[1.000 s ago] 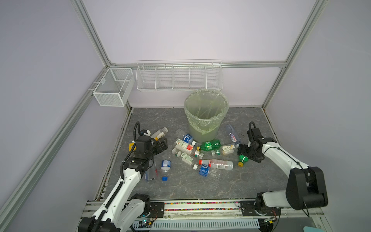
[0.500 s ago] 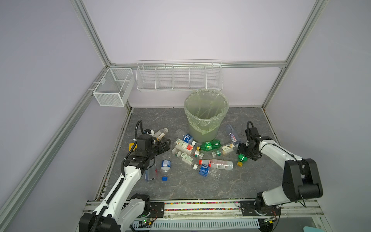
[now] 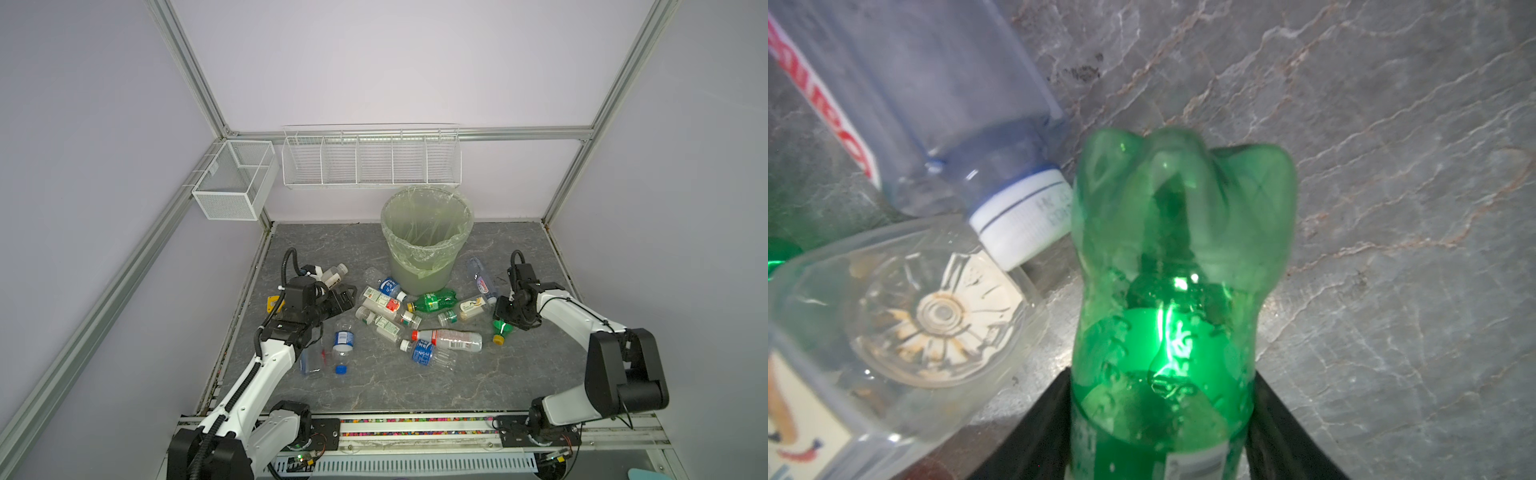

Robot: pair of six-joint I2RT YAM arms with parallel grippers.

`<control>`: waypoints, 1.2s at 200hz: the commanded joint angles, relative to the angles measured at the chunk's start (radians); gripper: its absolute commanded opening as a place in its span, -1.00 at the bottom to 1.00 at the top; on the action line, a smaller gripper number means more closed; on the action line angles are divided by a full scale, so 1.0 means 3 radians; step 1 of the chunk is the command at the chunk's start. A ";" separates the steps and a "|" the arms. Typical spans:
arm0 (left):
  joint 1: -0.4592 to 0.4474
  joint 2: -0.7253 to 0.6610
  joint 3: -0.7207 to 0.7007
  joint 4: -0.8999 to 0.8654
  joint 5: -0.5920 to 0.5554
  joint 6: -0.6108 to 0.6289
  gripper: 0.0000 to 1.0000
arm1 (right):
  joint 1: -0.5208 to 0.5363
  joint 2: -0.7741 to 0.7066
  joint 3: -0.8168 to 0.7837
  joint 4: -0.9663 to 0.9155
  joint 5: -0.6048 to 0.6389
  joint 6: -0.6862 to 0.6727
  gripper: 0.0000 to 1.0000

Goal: Throw the plastic bottles in the bin
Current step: Pick up the plastic bottle from the middle-right of the table.

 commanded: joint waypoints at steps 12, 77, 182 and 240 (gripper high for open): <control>-0.0016 0.0057 0.0051 0.0008 -0.0005 0.0036 0.99 | -0.0009 -0.0104 -0.0109 -0.0121 0.0111 0.0004 0.12; -0.0016 0.0049 0.0029 -0.0098 -0.0146 -0.0083 0.99 | -0.0012 -0.0609 0.0134 -0.0483 0.0255 -0.0073 0.12; -0.0016 0.0302 0.0244 -0.0194 -0.0188 -0.0247 0.99 | -0.0019 -0.1329 0.0429 -0.0497 -0.0172 -0.0187 0.11; -0.0016 0.0337 0.0232 -0.0243 -0.0229 -0.0190 0.99 | 0.0016 -0.1480 0.0715 -0.0324 -0.0485 -0.0231 0.10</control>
